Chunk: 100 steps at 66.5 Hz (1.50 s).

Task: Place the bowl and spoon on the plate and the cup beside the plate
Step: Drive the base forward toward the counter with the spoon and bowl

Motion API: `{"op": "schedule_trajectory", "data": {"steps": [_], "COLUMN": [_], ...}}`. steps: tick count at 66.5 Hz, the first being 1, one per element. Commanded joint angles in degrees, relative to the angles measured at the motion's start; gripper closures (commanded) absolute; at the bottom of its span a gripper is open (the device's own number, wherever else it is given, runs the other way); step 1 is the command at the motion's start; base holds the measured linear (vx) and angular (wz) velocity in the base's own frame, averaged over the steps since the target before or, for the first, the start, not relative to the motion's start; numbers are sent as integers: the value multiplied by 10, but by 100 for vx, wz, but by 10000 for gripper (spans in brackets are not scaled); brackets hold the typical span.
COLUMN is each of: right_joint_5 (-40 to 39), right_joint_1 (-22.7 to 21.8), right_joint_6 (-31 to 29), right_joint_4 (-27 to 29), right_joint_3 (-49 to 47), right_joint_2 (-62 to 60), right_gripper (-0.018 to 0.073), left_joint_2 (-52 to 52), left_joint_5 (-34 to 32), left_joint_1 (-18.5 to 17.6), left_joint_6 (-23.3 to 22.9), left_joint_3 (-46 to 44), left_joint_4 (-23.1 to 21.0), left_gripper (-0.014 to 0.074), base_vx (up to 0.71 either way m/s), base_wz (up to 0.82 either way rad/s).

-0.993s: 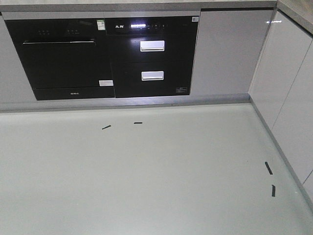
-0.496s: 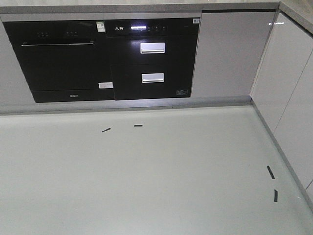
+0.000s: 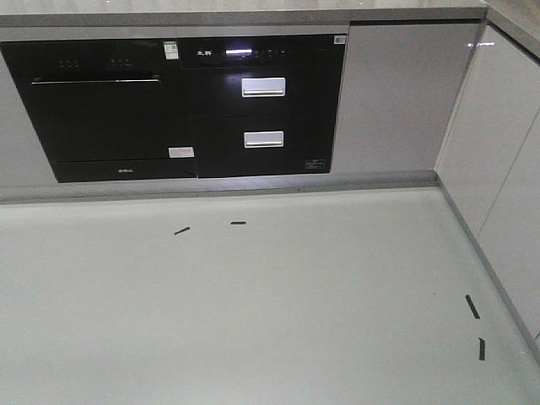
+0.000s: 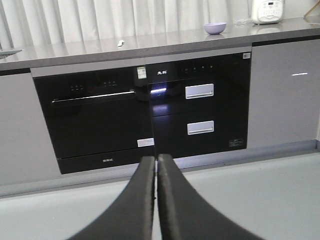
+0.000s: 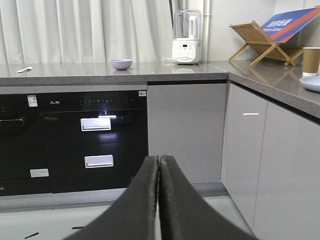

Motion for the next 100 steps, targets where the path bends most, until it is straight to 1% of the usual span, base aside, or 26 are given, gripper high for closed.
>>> {"op": "schedule_trajectory", "data": {"steps": [1,34,100], "right_joint_5": [-45,-45,-45], "right_joint_1": [-1,-1,-1], "right_joint_6": [-4,-4,-4], "right_joint_4": [-3,-3,-3], "right_joint_3": [2,2,2], "right_joint_2": [-4,-4,-4], "right_gripper": [566,566,566], "left_joint_2": [4,4,4], "left_joint_5": [-43,-43,-43], "left_joint_1": [-1,-1,-1], "left_joint_6": [-4,-4,-4], "left_joint_3": [-4,-4,-4], "left_joint_4": [-1,-1,-1], "left_gripper": [603,603,603], "base_vx": [6,5,8], "base_wz": [12,14,4]}}
